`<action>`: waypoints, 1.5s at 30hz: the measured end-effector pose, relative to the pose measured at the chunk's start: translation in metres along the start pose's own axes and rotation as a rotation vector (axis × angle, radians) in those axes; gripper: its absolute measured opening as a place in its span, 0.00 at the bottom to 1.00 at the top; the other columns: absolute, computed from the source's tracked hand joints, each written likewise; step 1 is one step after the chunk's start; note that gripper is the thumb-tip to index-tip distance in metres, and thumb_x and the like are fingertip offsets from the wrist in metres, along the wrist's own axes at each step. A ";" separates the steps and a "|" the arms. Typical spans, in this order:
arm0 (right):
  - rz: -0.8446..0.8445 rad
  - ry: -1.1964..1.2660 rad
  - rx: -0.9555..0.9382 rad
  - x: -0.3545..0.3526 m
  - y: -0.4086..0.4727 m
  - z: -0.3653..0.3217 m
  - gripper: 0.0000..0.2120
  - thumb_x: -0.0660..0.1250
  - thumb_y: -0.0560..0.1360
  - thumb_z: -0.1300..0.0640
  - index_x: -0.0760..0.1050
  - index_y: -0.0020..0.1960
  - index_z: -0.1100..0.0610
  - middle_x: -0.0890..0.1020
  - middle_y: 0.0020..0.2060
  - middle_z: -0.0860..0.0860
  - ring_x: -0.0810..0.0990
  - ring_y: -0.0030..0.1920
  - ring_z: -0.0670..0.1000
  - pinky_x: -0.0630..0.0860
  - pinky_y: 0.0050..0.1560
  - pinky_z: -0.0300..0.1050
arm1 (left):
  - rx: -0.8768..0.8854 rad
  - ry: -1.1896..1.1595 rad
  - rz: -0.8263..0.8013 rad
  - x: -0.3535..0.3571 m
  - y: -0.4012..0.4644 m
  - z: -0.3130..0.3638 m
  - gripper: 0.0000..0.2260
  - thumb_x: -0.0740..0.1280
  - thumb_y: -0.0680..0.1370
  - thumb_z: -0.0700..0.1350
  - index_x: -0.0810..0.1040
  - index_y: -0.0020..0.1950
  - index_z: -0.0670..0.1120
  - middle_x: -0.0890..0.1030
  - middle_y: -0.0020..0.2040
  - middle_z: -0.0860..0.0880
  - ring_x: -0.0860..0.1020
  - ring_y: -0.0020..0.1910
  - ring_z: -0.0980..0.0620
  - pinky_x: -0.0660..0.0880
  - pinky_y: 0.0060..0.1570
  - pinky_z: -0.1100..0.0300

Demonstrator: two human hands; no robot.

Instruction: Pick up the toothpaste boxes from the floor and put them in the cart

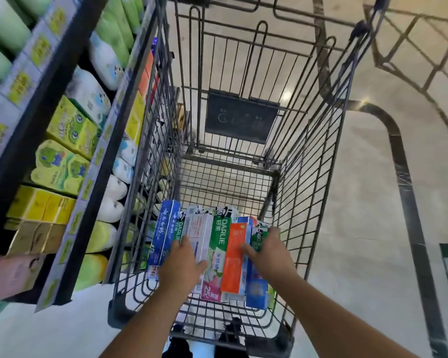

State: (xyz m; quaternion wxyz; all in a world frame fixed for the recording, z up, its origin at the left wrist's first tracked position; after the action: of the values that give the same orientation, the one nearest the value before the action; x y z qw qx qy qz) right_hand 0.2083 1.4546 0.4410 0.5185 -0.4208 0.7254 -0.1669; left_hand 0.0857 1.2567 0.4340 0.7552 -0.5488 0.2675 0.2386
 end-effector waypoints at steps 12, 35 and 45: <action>0.004 -0.171 -0.079 -0.020 -0.018 -0.020 0.32 0.67 0.75 0.36 0.62 0.67 0.55 0.81 0.56 0.53 0.81 0.44 0.51 0.80 0.47 0.52 | 0.043 0.037 -0.021 -0.006 -0.008 -0.017 0.43 0.66 0.75 0.66 0.53 0.80 0.43 0.63 0.75 0.42 0.65 0.73 0.42 0.69 0.67 0.47; 0.094 -0.701 -0.715 -0.089 -0.243 -0.155 0.44 0.58 0.75 0.30 0.51 0.80 0.56 0.59 0.78 0.56 0.58 0.77 0.58 0.55 0.76 0.56 | 0.203 0.352 0.179 -0.218 -0.262 -0.041 0.50 0.44 0.67 0.78 0.58 0.80 0.47 0.62 0.78 0.43 0.63 0.75 0.41 0.65 0.71 0.44; 0.054 -0.852 -0.912 0.043 -0.404 -0.189 0.53 0.44 0.64 0.22 0.50 0.80 0.53 0.57 0.79 0.54 0.56 0.77 0.58 0.55 0.77 0.58 | 0.096 0.225 0.373 -0.193 -0.370 -0.246 0.41 0.48 0.71 0.78 0.68 0.71 0.50 0.73 0.69 0.44 0.72 0.67 0.41 0.70 0.64 0.46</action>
State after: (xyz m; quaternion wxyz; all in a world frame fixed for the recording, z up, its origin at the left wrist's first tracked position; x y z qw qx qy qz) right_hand 0.2121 1.1461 0.7655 0.5348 -0.6108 0.4634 0.3553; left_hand 0.1494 0.9031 0.7594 0.6886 -0.4765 0.4581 0.2983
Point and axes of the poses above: each hand's wrist, its own y-axis towards the middle knuckle, its own x-axis out of the palm, z = x × y, the point moved 9 cm from there along y, towards the middle knuckle
